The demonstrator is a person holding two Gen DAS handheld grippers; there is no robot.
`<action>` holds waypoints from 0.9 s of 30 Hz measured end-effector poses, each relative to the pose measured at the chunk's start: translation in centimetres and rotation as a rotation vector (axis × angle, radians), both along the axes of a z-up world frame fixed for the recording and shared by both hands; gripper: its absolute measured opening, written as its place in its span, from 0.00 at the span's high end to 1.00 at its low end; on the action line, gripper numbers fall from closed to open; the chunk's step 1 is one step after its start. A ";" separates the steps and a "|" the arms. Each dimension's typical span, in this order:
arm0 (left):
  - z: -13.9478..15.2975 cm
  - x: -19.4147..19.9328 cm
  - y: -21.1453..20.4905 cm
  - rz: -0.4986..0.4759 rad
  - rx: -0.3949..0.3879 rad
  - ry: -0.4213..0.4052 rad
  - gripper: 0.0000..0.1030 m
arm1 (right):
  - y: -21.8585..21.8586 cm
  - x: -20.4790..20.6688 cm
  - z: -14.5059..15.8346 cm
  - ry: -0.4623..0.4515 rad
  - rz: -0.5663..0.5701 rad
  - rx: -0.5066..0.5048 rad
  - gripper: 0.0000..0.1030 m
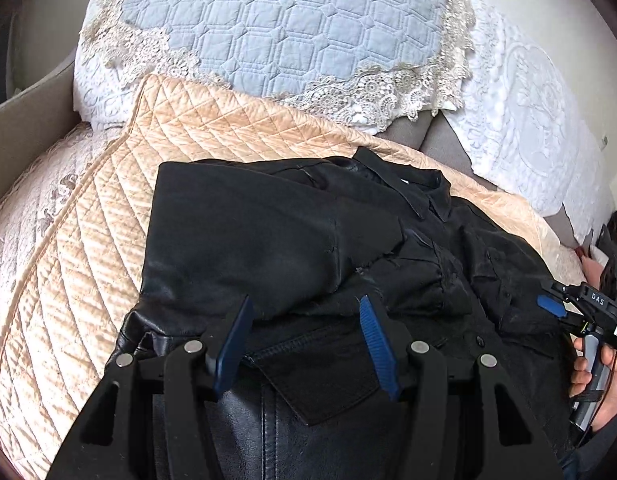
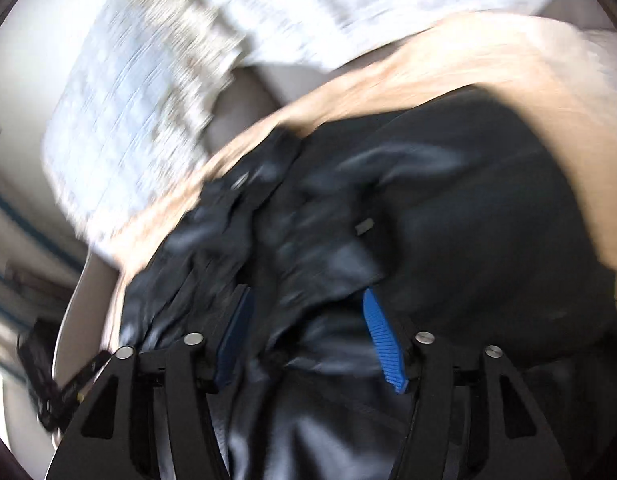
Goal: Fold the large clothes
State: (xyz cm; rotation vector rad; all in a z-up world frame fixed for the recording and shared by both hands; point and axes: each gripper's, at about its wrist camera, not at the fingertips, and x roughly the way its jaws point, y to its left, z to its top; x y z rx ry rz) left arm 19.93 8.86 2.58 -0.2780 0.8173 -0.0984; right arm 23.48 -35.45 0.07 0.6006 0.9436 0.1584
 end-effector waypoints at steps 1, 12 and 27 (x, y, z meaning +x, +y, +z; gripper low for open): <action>-0.1 0.1 0.0 0.002 -0.008 0.007 0.44 | -0.6 0.4 -0.6 0.035 -0.029 0.007 0.41; -0.3 0.0 1.3 0.064 0.017 0.012 0.44 | 2.8 6.2 -1.8 0.104 0.015 -0.007 0.94; -0.8 0.7 3.2 0.105 0.005 0.051 0.44 | 7.9 6.5 1.8 -0.025 0.170 0.029 0.77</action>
